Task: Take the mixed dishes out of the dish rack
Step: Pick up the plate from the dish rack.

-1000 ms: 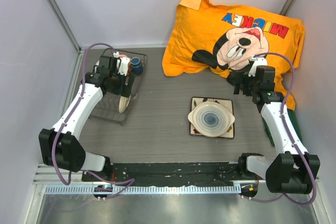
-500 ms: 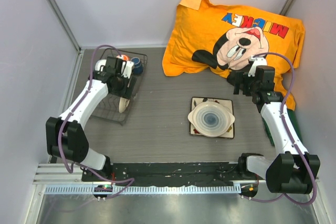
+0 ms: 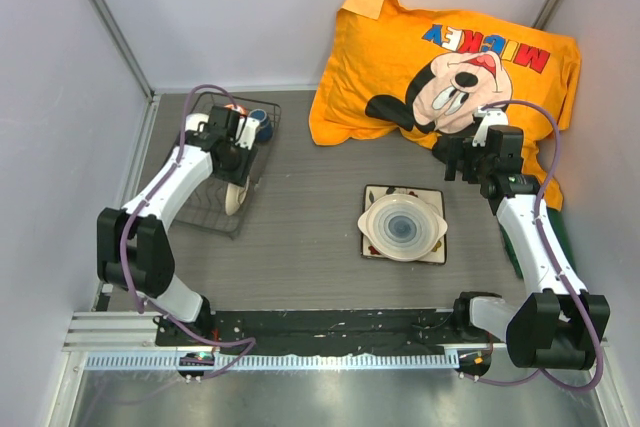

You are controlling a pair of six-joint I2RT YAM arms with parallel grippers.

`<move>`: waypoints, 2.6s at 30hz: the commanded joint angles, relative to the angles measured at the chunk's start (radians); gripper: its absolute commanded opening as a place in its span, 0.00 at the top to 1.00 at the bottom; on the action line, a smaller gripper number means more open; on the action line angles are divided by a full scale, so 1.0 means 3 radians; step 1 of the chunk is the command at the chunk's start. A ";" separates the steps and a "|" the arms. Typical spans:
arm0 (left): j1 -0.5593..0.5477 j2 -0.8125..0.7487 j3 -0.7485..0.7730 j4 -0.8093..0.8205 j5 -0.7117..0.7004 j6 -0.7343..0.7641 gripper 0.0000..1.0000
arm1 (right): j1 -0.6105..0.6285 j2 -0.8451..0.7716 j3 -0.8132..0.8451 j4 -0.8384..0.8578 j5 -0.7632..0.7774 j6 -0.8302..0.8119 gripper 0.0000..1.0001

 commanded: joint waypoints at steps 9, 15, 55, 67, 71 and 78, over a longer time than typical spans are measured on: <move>-0.0013 0.0011 0.0230 0.0033 0.0092 0.0077 0.84 | 0.0016 -0.0004 0.0129 0.0044 -0.0002 -0.0051 0.02; -0.0013 -0.0005 0.0296 0.0018 0.0215 0.0093 1.00 | 0.0016 0.0001 0.0129 0.0039 -0.0018 -0.0056 0.02; -0.0008 -0.0623 0.1135 -0.0397 0.0413 -0.0076 1.00 | 0.0026 0.0022 0.0134 0.0024 -0.0048 -0.0066 0.02; -0.0528 -0.0864 0.0992 -0.0075 0.0425 0.0225 1.00 | 0.0032 0.0063 0.0134 0.0024 -0.0033 -0.0071 0.02; -0.0917 -0.0859 0.0915 -0.0023 0.0138 0.0460 1.00 | 0.0032 0.0083 0.0134 0.0029 -0.0028 -0.0076 0.02; -0.1551 -0.0716 0.0900 0.0084 -0.0475 0.0849 1.00 | 0.0032 0.0155 0.0124 0.0024 0.0003 -0.0102 0.02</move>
